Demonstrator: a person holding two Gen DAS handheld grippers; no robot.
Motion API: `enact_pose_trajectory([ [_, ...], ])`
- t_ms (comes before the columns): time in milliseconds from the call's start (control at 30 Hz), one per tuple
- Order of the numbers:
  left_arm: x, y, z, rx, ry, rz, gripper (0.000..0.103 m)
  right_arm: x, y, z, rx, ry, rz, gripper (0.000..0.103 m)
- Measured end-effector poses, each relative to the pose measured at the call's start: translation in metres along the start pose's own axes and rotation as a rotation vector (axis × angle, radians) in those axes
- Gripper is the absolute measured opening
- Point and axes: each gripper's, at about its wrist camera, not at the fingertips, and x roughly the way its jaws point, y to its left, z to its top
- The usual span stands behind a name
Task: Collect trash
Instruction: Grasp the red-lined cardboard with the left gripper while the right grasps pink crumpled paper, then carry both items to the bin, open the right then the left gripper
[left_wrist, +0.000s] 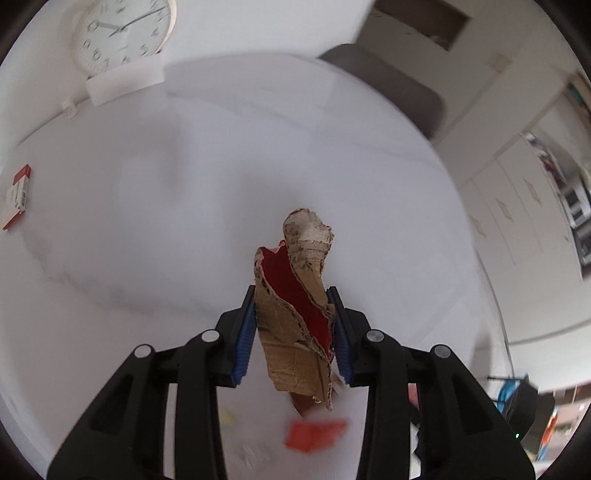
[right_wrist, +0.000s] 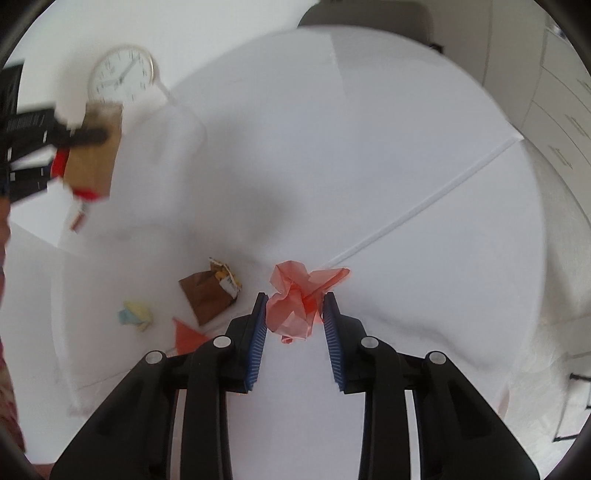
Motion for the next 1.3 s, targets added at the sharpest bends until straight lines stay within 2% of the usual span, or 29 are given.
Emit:
enact_pose_trajectory([
  [100,-0.023,-0.031,-0.030,0.047,0.011,-0.061,0.036,-0.040,-0.018,-0.020,0.022,-0.047,-0.025,0.030],
  [200,-0.047,-0.057,-0.080,0.089,0.033,-0.136,0.036,-0.086,-0.054,-0.056,0.077,-0.097,-0.077,0.031],
  [333,-0.055,-0.107,-0.127,0.196,0.071,-0.213,0.036,-0.104,-0.107,-0.096,0.166,-0.088,-0.147,0.031],
  [400,-0.053,-0.127,-0.143,0.244,0.082,-0.230,0.036,-0.094,-0.133,-0.119,0.221,-0.056,-0.174,0.031],
  [533,-0.044,-0.168,-0.174,0.323,0.132,-0.256,0.036,-0.057,-0.191,-0.161,0.323,0.048,-0.173,0.031],
  [700,-0.041,-0.206,-0.218,0.415,0.167,-0.228,0.036,-0.001,-0.232,-0.196,0.376,0.163,-0.159,0.035],
  [800,-0.031,-0.222,-0.239,0.445,0.194,-0.217,0.036,0.021,-0.247,-0.206,0.403,0.212,-0.151,0.042],
  [900,-0.023,-0.238,-0.254,0.484,0.216,-0.203,0.036,0.023,-0.256,-0.214,0.419,0.220,-0.161,0.060],
  [1000,-0.014,-0.254,-0.268,0.528,0.249,-0.202,0.036,0.000,-0.268,-0.226,0.426,0.187,-0.162,0.070],
  [1100,0.001,-0.269,-0.281,0.570,0.295,-0.211,0.036,-0.024,-0.272,-0.228,0.443,0.149,-0.174,0.074],
  [1200,0.022,-0.284,-0.296,0.610,0.347,-0.224,0.036,-0.056,-0.278,-0.227,0.438,0.099,-0.229,0.086],
  [1300,0.046,-0.295,-0.311,0.645,0.400,-0.223,0.037,-0.084,-0.278,-0.223,0.423,0.056,-0.250,0.087],
])
